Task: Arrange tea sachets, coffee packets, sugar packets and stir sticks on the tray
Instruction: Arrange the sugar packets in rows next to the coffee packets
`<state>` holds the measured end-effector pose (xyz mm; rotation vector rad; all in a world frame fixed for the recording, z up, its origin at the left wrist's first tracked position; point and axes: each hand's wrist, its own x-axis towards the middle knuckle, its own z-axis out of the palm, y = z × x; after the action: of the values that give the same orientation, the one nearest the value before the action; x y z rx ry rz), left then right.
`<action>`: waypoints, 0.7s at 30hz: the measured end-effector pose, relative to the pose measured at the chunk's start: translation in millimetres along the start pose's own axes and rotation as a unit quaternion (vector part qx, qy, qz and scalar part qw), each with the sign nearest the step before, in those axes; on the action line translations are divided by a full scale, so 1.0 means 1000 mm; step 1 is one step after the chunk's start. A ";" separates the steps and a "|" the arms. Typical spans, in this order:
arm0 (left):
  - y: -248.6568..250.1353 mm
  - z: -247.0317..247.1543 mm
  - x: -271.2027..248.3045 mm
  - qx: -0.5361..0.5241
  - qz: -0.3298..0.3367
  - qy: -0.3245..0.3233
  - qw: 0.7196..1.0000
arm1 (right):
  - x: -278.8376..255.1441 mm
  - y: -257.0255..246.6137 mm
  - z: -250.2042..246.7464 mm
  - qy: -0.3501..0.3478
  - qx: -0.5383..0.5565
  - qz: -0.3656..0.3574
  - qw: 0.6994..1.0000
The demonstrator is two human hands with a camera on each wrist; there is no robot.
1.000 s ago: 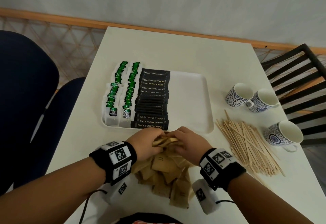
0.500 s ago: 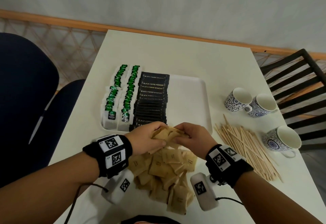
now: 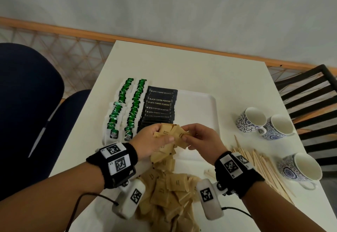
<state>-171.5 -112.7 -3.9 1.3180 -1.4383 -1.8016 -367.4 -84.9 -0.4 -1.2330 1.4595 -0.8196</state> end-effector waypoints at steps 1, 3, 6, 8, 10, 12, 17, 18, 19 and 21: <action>0.000 -0.002 0.003 0.005 -0.005 0.006 1.000 | 0.004 0.000 -0.001 0.003 0.005 0.003 1.000; 0.001 -0.003 0.009 0.013 -0.013 0.013 1.000 | 0.010 0.001 -0.002 -0.007 0.028 0.015 0.999; 0.005 -0.004 0.016 0.014 -0.012 0.022 1.000 | 0.018 0.000 -0.002 -0.035 0.048 0.028 0.998; 0.008 -0.006 0.022 0.008 -0.006 0.040 0.999 | 0.025 0.001 -0.004 -0.014 0.047 0.028 0.998; 0.010 -0.008 0.027 0.015 0.002 0.059 0.998 | 0.032 0.003 -0.007 0.009 0.036 0.033 0.999; 0.012 -0.010 0.032 0.024 0.011 0.071 0.997 | 0.036 0.004 -0.012 -0.006 -0.001 0.026 1.000; 0.017 -0.009 0.043 0.073 0.009 0.041 0.996 | 0.047 0.006 -0.017 -0.051 -0.102 -0.021 0.993; 0.018 -0.007 0.044 0.080 0.004 0.031 0.996 | 0.051 0.007 -0.017 -0.043 -0.085 -0.021 0.995; 0.020 -0.005 0.047 0.086 0.003 0.024 0.996 | 0.054 0.007 -0.016 -0.031 -0.061 -0.019 0.997; 0.023 -0.002 0.051 0.081 0.004 0.029 0.996 | 0.060 0.005 -0.015 -0.001 0.007 -0.015 1.000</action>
<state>-195.3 -163.3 -2.2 1.4299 -1.5830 -1.6560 -380.9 -142.7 -17.1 -1.2479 1.4333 -0.8469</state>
